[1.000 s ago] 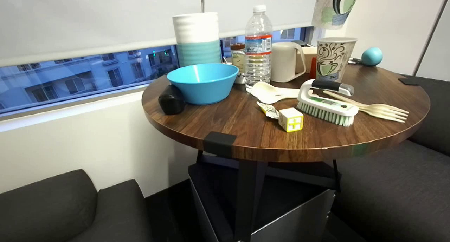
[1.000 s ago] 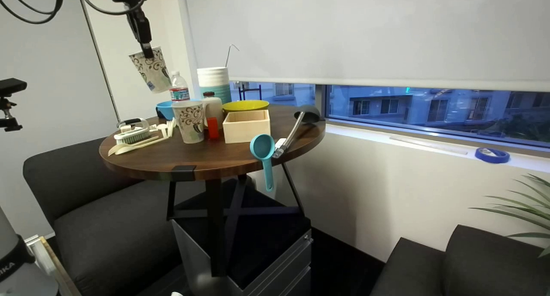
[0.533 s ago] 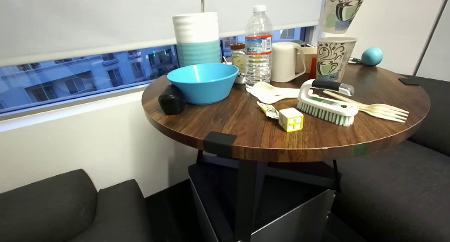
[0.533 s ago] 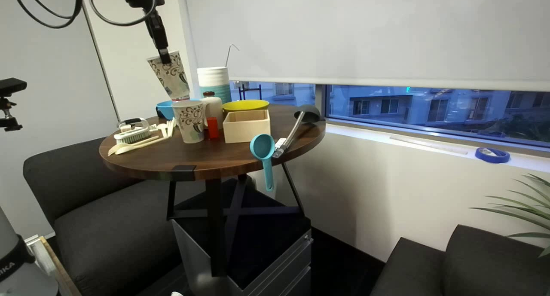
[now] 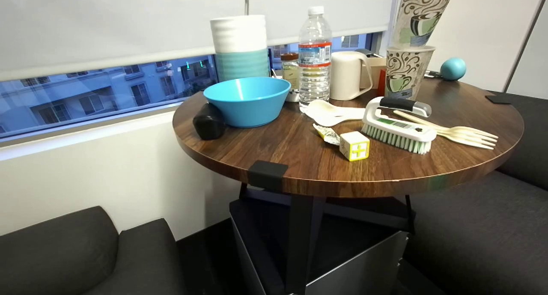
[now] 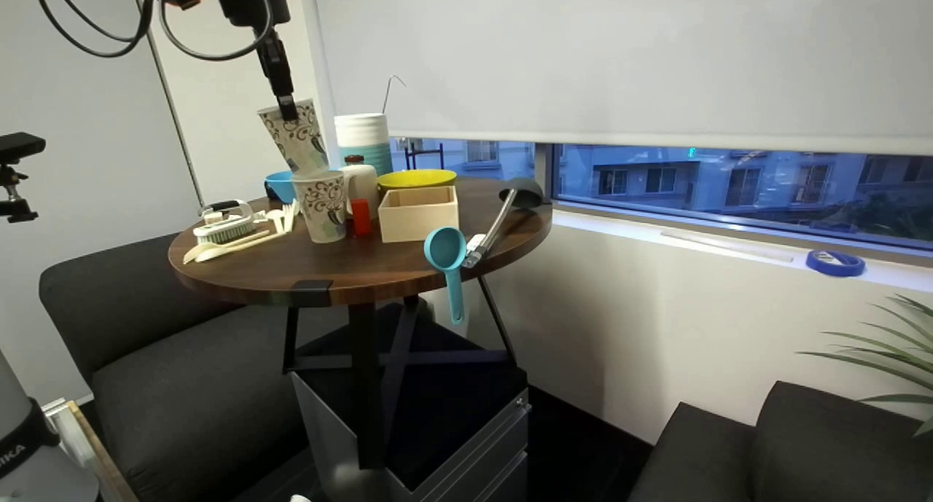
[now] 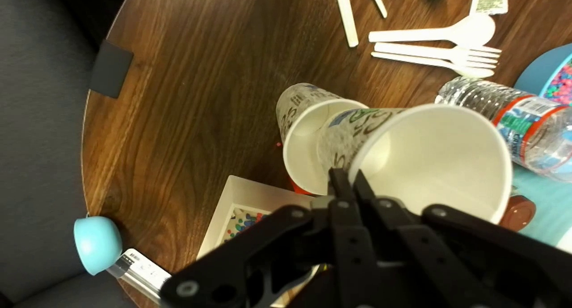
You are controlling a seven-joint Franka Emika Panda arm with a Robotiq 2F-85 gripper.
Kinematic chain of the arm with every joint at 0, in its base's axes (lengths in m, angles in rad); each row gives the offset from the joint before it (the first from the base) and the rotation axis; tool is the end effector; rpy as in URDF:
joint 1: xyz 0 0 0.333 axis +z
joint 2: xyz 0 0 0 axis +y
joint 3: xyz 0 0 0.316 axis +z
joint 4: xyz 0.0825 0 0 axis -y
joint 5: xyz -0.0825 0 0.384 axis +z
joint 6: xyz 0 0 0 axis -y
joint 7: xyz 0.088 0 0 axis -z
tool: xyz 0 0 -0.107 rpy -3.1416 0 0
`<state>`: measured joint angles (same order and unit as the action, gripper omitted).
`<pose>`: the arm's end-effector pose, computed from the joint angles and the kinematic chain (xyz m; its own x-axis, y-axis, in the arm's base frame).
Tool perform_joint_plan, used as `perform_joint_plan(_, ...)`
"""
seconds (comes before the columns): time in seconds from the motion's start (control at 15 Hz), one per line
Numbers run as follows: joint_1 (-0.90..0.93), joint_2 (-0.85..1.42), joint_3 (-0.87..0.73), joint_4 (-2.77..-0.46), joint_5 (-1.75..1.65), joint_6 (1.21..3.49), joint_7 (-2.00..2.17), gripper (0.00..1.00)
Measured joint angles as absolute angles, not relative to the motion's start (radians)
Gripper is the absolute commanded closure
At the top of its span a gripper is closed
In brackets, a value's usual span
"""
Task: Stack up the cups on the table then put them upside down
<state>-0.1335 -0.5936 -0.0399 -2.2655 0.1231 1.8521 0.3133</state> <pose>0.3832 -0.0606 0.5955 0.8625 -0.4909 0.1229 -0.4648 -0.8645 -0.1915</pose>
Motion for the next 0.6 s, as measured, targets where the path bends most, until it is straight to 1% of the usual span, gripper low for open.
perform_joint_plan(0.07, -0.135, -0.592, -0.04, -2.27, 0.123, 1.858, 0.314, 0.89)
perform_joint_plan(0.13, -0.137, -0.589, -0.04, -2.274, 0.123, 1.862, 0.314, 0.71)
perform_joint_plan(0.33, -0.144, -0.577, -0.04, -2.277, 0.123, 1.868, 0.316, 0.52)
perform_joint_plan(0.6, -0.147, -0.565, -0.039, -2.283, 0.123, 1.883, 0.335, 0.23)
